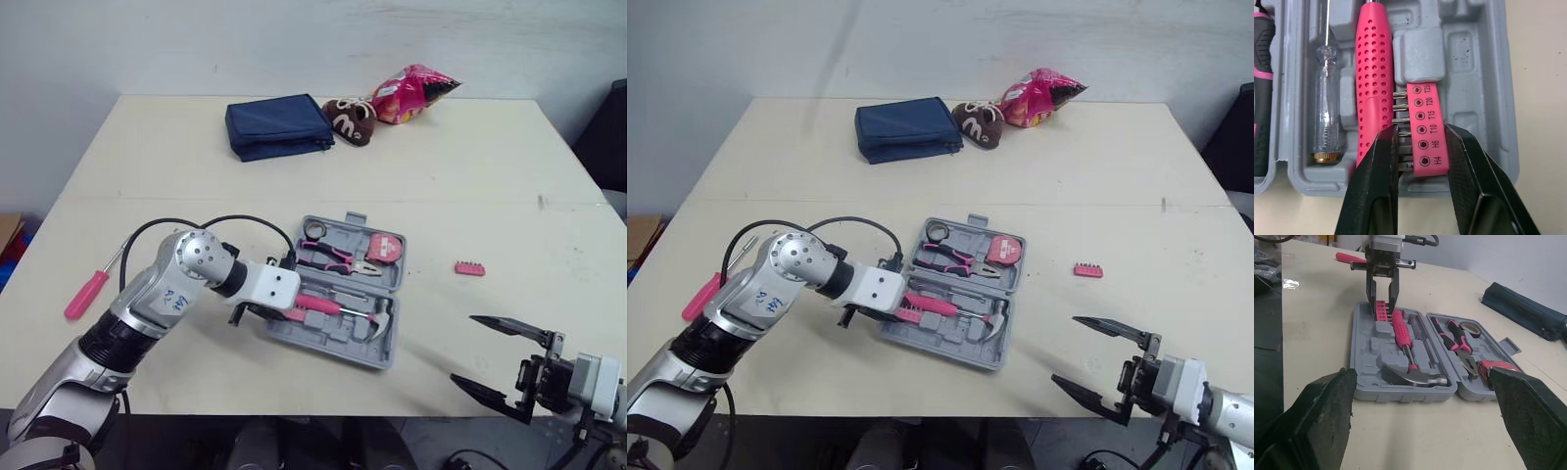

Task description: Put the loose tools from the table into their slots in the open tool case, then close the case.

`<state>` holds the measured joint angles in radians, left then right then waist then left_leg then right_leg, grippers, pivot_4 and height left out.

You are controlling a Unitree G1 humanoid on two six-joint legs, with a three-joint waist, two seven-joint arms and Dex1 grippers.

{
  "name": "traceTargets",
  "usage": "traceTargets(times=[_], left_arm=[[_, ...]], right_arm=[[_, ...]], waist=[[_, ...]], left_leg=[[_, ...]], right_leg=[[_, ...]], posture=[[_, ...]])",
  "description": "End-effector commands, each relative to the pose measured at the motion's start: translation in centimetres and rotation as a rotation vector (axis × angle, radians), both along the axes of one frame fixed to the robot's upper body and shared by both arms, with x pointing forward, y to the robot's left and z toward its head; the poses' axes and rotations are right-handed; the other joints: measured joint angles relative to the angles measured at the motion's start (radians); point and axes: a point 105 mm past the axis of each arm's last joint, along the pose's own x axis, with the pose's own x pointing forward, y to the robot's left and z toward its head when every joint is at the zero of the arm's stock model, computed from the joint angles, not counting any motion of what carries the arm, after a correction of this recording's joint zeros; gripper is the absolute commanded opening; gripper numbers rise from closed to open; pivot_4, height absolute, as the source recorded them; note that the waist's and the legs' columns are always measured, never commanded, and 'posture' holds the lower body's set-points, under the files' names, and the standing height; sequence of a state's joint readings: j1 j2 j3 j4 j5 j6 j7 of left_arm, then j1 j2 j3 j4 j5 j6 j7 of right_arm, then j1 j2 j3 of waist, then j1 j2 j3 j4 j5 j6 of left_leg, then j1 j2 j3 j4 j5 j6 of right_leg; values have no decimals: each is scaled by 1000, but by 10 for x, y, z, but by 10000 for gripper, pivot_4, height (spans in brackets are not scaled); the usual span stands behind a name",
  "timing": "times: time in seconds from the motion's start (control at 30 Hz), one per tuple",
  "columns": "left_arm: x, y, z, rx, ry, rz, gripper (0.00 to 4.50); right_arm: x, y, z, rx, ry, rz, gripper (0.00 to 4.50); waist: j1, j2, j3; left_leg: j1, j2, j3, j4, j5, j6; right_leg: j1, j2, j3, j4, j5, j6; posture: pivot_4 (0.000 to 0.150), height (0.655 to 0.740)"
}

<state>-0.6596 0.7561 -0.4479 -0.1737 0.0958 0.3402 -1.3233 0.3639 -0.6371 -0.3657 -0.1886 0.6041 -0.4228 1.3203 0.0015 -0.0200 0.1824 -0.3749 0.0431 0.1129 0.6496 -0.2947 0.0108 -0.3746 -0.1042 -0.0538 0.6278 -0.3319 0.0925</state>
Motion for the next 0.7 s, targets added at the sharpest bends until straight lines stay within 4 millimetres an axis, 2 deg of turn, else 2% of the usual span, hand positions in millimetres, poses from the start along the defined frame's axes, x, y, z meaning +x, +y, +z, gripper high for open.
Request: traceTargets(times=[0.03,0.37,0.47,0.5,0.53,0.6,0.7], left_arm=[[-3,-2,-2,-5,24,2,7146],[5,1,-6,13,7,44,7146],[2,-5,-2,-36,-3,16,7146],[2,-9,2,-61,-27,-5,17292],[2,-11,5,-78,-45,-19,20478],[-3,-17,20,-149,-90,-94,30219],[-13,-17,34,-213,-98,-149,30219]], right_arm=[[-1,-1,5,11,-40,-7,45000],[3,7,8,16,-47,-2,45000],[5,10,11,18,-50,0,45000],[5,11,12,19,-52,2,45000],[5,12,13,20,-54,4,45000],[6,16,18,25,-60,12,45000],[6,21,24,28,-55,24,45000]], waist=[[0,0,0],[0,0,0],[0,0,0],[1,0,0],[1,0,0],[0,0,0],[-2,0,0]], left_leg=[[0,0,0,0,0,0],[1,0,0,1,0,-1],[1,0,0,1,0,-1],[1,0,0,1,0,-1],[1,0,0,1,0,-1],[1,0,0,1,0,-1],[0,0,0,1,1,-1]], right_leg=[[0,0,0,0,0,0],[0,0,0,1,0,0],[0,0,0,1,0,0],[0,-1,0,1,0,0],[0,-1,0,1,0,0],[0,-1,0,1,0,0],[0,-1,0,1,0,0]], posture=[[1500,7400],[1500,7400],[1500,7400],[1500,7400],[1500,7400],[1500,7400],[1500,7400]])
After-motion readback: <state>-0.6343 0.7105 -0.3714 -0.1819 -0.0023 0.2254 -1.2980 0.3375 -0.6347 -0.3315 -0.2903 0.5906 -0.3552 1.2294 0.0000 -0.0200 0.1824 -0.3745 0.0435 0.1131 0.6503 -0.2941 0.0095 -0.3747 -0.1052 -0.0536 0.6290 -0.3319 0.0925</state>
